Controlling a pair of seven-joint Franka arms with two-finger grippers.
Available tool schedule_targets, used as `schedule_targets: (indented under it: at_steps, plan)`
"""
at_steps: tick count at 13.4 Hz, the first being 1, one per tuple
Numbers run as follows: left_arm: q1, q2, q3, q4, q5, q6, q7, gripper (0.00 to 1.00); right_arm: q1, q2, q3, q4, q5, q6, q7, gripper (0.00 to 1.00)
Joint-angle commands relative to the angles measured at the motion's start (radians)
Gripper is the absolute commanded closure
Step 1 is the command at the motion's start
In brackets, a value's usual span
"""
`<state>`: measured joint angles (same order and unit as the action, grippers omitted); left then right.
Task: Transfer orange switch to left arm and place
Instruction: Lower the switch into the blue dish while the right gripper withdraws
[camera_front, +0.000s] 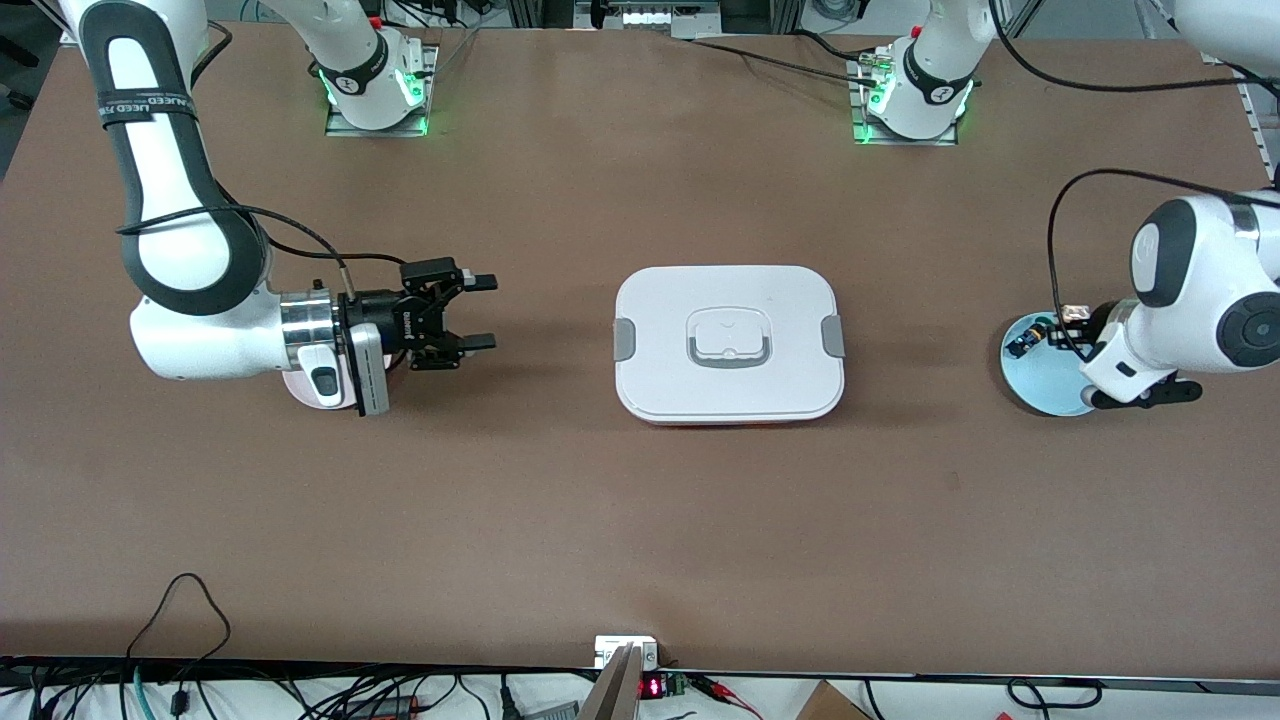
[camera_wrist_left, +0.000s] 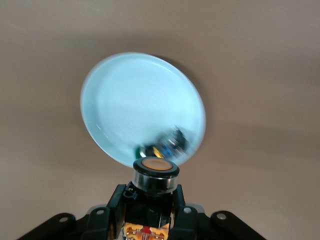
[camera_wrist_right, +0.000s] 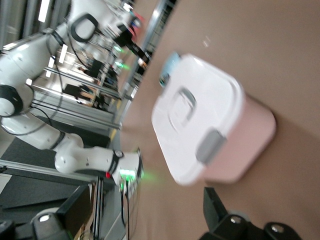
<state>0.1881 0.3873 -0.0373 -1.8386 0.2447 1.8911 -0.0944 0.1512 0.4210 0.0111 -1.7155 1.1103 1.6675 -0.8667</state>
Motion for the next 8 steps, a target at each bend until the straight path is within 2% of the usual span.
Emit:
schedule_targets:
  at_steps: [1,5,7,8]
  plan:
    - [0.074,0.099,-0.009,0.016,0.038,0.100,0.041,1.00,-0.018,-0.042,-0.003,-0.010,-0.200,-0.040,0.286,0.00]
    - [0.077,0.176,-0.007,0.035,0.038,0.143,0.047,1.00,-0.015,-0.048,-0.008,0.022,-0.455,-0.049,0.544,0.00]
    - [0.077,0.191,-0.001,0.039,0.036,0.155,0.047,1.00,-0.016,-0.048,-0.008,0.027,-0.550,-0.051,0.622,0.00]
    - [0.077,0.199,-0.001,0.041,0.030,0.157,0.045,1.00,-0.016,-0.048,-0.008,0.040,-0.664,-0.054,0.632,0.00]
